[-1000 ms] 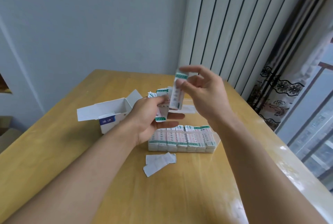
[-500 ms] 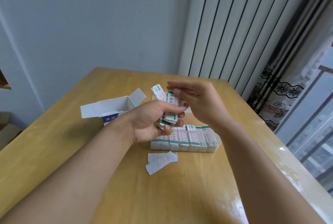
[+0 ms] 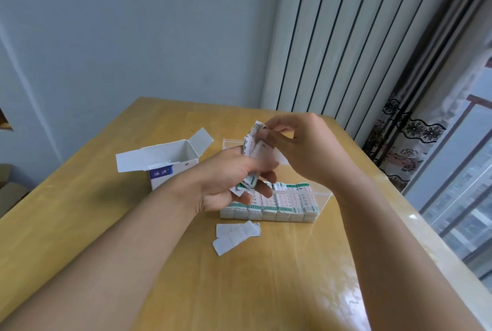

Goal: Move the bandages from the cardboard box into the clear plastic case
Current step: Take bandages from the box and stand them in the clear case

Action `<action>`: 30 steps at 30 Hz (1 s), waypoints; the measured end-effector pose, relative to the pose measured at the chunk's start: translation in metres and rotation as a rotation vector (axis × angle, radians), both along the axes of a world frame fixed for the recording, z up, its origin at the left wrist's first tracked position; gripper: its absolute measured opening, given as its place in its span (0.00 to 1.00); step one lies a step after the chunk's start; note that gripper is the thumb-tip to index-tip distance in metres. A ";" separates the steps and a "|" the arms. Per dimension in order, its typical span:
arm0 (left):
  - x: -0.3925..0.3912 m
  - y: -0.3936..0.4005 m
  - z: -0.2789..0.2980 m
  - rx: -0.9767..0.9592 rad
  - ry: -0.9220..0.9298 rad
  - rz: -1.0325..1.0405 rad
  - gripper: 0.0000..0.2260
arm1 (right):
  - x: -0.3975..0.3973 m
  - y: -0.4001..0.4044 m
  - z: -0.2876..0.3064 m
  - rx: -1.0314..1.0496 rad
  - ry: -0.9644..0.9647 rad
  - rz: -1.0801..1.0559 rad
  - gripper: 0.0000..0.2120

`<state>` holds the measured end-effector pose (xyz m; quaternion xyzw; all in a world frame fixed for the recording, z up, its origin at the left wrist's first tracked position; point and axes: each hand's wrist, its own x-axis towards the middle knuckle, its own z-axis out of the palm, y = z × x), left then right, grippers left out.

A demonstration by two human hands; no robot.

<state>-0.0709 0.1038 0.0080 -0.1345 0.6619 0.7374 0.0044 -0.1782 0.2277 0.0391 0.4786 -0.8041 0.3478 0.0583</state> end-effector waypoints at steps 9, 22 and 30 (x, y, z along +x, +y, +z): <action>-0.002 0.003 -0.002 0.012 -0.001 -0.017 0.09 | -0.001 0.000 0.000 -0.091 -0.057 0.076 0.09; -0.003 0.005 -0.005 -0.073 0.010 -0.022 0.09 | 0.002 0.006 0.005 0.085 -0.010 0.120 0.10; -0.003 -0.003 -0.003 -0.107 -0.002 0.018 0.04 | 0.004 0.002 0.003 0.058 0.035 0.086 0.05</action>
